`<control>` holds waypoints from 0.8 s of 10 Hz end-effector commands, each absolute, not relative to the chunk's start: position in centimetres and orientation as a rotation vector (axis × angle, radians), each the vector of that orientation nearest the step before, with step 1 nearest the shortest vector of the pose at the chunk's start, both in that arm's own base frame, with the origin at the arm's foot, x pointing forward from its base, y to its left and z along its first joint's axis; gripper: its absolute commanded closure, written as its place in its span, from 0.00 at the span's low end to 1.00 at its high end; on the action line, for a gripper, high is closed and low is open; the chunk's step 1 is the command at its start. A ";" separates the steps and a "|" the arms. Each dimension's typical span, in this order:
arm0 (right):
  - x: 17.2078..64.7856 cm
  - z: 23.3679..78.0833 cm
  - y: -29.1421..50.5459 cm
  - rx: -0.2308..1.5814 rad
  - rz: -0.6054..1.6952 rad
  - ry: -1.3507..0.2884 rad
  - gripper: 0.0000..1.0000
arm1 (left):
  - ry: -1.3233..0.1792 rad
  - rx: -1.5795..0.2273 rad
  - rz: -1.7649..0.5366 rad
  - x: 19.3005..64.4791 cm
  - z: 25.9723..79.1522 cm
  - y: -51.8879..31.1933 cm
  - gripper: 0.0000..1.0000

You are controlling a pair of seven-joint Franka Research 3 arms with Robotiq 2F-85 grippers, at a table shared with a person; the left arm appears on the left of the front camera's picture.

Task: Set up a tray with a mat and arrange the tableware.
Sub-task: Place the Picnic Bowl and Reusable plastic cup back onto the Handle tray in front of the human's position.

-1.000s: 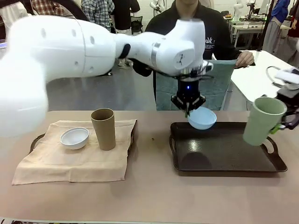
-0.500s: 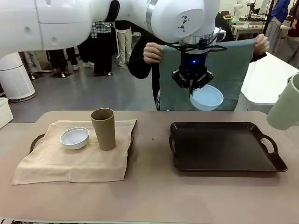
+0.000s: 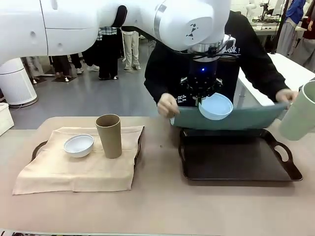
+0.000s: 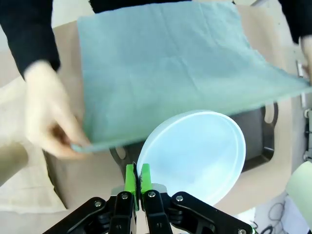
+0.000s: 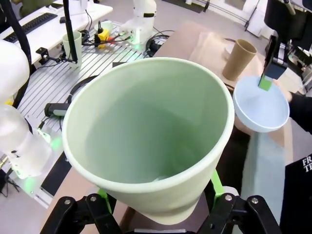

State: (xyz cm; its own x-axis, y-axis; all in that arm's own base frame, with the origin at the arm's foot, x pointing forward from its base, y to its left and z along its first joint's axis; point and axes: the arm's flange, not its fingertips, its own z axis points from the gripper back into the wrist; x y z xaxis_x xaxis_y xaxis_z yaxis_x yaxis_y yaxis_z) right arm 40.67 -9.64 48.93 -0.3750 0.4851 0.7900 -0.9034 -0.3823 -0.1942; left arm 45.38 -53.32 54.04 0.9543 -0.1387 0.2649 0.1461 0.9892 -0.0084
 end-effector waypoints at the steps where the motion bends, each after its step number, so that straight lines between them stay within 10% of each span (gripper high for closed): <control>1: 40.8 49.4 -9.8 0.791 1.897 -0.779 1.00 | -0.264 -0.045 -0.159 45.7 54.9 -53.5 1.00; 8: 40.8 49.4 -9.8 0.791 1.897 -0.779 1.00 | -0.264 -0.045 -0.159 45.7 54.9 -53.5 1.00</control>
State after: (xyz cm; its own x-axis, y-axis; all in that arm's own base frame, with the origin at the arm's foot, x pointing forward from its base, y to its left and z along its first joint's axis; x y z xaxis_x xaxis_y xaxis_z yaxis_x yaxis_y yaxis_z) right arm 40.77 -9.75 49.18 -0.3792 0.4864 0.7872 -0.9026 -0.3816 -0.1991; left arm 45.37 -53.35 54.28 0.9535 -0.1379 0.2682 0.1465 0.9891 -0.0122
